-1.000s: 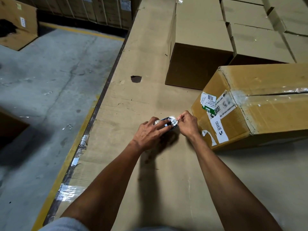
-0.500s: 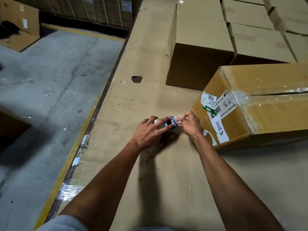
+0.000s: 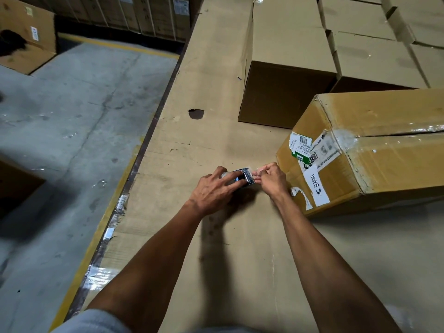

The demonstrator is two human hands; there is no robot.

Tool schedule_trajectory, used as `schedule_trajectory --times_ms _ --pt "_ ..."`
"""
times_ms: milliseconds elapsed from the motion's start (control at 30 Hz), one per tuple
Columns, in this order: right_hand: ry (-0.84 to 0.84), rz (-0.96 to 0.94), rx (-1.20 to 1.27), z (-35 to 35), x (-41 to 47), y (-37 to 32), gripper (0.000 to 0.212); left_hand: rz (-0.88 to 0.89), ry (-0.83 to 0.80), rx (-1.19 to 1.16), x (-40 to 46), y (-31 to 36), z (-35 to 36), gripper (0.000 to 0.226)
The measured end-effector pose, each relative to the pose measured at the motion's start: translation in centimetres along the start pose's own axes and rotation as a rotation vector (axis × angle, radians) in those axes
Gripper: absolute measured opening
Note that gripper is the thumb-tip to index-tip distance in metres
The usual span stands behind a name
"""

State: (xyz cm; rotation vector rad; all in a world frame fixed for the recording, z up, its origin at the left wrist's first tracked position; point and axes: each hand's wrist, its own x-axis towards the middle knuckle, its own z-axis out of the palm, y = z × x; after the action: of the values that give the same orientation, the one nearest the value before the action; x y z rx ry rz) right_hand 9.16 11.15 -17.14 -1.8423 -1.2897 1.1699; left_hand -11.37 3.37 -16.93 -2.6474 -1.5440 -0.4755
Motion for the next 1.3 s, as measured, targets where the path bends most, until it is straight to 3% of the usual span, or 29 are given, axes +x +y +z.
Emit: schedule_trajectory --times_ms 233,367,600,667,733,800,900,1033,1167,1300 --pt "-0.122 0.101 0.244 0.0 0.4 0.3 0.016 0.065 -0.085 0.055 1.2 -2.3 0.1 0.057" --pt "-0.113 0.172 0.363 0.3 0.6 1.3 0.010 0.169 -0.153 0.075 2.6 -3.3 -0.2 0.063" --pt "-0.068 0.197 0.319 0.7 2.1 1.0 0.019 0.275 -0.239 0.124 6.1 -4.8 -0.8 0.060" --pt "-0.102 0.219 0.363 0.7 2.9 1.1 0.031 0.302 -0.250 0.129 7.0 -5.1 -0.6 0.059" --pt "-0.109 0.232 0.400 0.7 3.2 0.9 0.025 0.326 -0.248 0.134 7.6 -5.4 -0.4 0.056" --pt "-0.077 0.248 0.380 0.9 3.5 0.9 0.014 0.336 -0.234 0.144 8.1 -5.5 -0.1 0.054" --pt "-0.033 0.260 0.315 1.2 3.5 1.2 0.031 0.336 -0.236 0.173 8.5 -5.8 0.2 0.055" --pt "-0.063 0.271 0.297 1.4 3.0 0.5 0.022 0.314 -0.249 0.163 8.3 -6.0 -0.2 0.054" --pt "-0.115 0.316 0.395 0.9 1.9 -0.8 0.029 0.269 -0.253 0.181 7.6 -5.3 -0.9 0.057" --pt "-0.033 0.222 0.097 -0.2 2.6 0.0 0.032 0.207 -0.210 0.165 6.8 -3.7 -2.1 0.045"
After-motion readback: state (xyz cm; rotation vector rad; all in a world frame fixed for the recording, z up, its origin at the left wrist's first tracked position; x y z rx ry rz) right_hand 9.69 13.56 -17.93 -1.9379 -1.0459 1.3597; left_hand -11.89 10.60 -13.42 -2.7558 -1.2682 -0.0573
